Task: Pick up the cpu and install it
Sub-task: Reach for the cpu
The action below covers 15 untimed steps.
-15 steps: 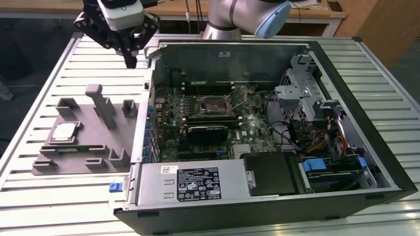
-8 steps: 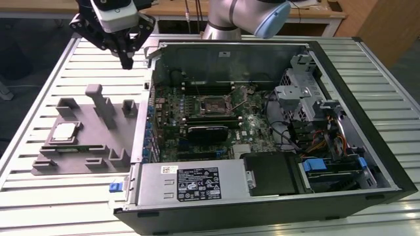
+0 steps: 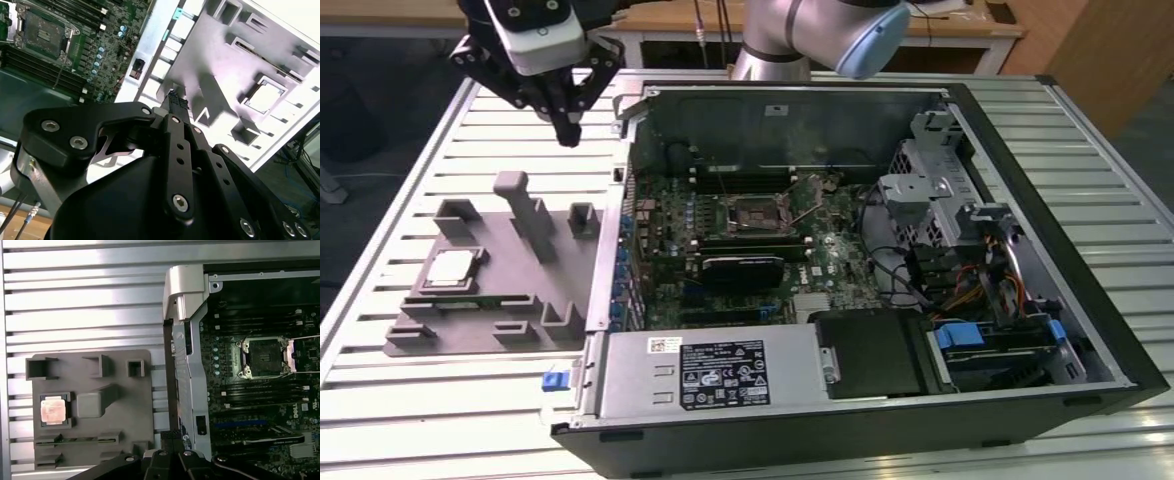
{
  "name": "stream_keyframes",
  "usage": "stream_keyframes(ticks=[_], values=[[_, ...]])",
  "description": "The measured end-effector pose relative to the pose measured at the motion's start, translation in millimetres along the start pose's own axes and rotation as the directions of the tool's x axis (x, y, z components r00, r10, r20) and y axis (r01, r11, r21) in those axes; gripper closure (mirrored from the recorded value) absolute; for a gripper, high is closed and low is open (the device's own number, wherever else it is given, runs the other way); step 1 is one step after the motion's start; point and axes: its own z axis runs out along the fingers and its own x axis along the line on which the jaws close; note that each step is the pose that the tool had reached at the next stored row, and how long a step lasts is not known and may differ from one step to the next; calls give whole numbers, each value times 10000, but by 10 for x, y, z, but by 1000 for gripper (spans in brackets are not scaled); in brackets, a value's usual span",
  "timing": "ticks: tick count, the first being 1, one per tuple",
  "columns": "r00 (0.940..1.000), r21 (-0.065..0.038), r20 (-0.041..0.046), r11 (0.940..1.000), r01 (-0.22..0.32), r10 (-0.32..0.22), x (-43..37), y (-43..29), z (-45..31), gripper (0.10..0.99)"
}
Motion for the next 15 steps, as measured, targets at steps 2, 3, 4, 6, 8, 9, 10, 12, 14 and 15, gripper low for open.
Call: stream_keyframes(ticks=[2,3,4,6,8,9,10,12,14,15], values=[[10000,0,0,10000,-1,1,24,-4,14,980],[10000,0,-1,10000,-1,1,36,-5,20,980],[10000,1,-1,10000,-1,1,47,-7,26,980],[10000,0,0,10000,-2,2,69,-10,38,980],[10000,0,0,10000,-2,2,93,-14,50,980],[10000,0,0,10000,-2,2,106,-15,56,980],[10000,-1,1,10000,-3,3,117,-17,61,980],[10000,0,0,10000,-3,3,139,-20,71,980],[10000,-1,1,10000,-3,3,159,-23,80,980],[10000,-1,0,10000,-3,3,168,-25,85,980]])
